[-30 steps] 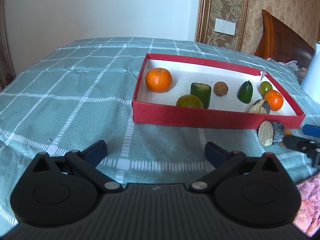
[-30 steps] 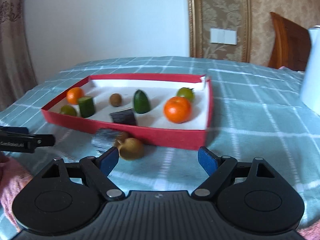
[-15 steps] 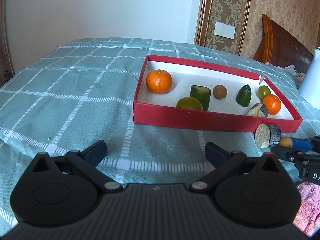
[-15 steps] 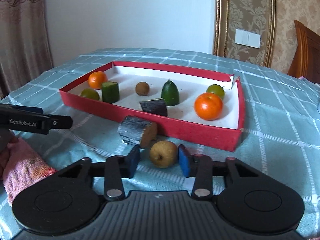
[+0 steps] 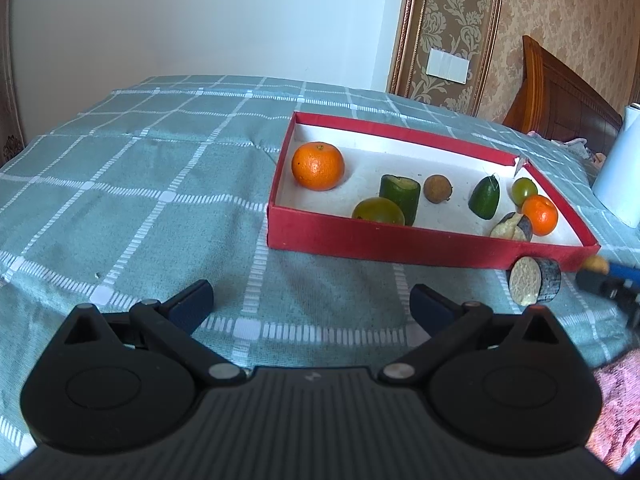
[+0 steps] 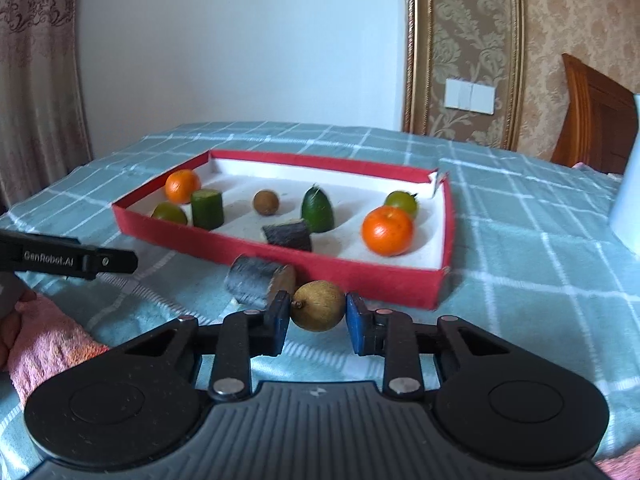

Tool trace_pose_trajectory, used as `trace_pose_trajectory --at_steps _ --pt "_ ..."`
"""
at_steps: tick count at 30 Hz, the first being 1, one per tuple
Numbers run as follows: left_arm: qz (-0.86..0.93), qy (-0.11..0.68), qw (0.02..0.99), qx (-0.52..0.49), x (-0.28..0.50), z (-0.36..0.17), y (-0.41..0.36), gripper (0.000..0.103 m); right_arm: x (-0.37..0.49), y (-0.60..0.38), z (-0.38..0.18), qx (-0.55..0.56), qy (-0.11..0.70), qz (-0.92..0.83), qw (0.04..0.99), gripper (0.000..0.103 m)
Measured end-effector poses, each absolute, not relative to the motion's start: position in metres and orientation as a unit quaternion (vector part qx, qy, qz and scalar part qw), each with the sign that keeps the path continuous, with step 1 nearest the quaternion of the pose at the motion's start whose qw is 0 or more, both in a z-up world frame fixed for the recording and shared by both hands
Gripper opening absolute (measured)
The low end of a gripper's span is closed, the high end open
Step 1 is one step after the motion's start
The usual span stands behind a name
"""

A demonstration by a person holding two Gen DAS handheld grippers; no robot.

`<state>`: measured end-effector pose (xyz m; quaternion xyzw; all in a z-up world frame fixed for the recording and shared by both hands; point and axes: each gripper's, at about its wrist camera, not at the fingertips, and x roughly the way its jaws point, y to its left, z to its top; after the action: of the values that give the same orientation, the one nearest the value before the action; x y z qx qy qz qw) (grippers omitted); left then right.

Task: Organize fruits
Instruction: 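Carry the pear-shaped fruit into the tray and open the right gripper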

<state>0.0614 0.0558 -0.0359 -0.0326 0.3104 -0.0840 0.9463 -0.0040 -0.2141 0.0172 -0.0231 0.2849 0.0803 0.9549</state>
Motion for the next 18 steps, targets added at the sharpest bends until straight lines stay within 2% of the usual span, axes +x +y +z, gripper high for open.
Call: trace_pose_trajectory --at_steps 12,18 --pt "-0.085 0.310 0.946 -0.036 0.061 -0.036 0.056 0.103 0.052 -0.212 0.039 -0.051 0.263 0.043 0.962 0.030" --pt "-0.084 0.310 0.946 -0.034 0.061 -0.036 0.056 0.103 0.097 -0.206 0.032 -0.065 0.288 0.029 0.955 0.030"
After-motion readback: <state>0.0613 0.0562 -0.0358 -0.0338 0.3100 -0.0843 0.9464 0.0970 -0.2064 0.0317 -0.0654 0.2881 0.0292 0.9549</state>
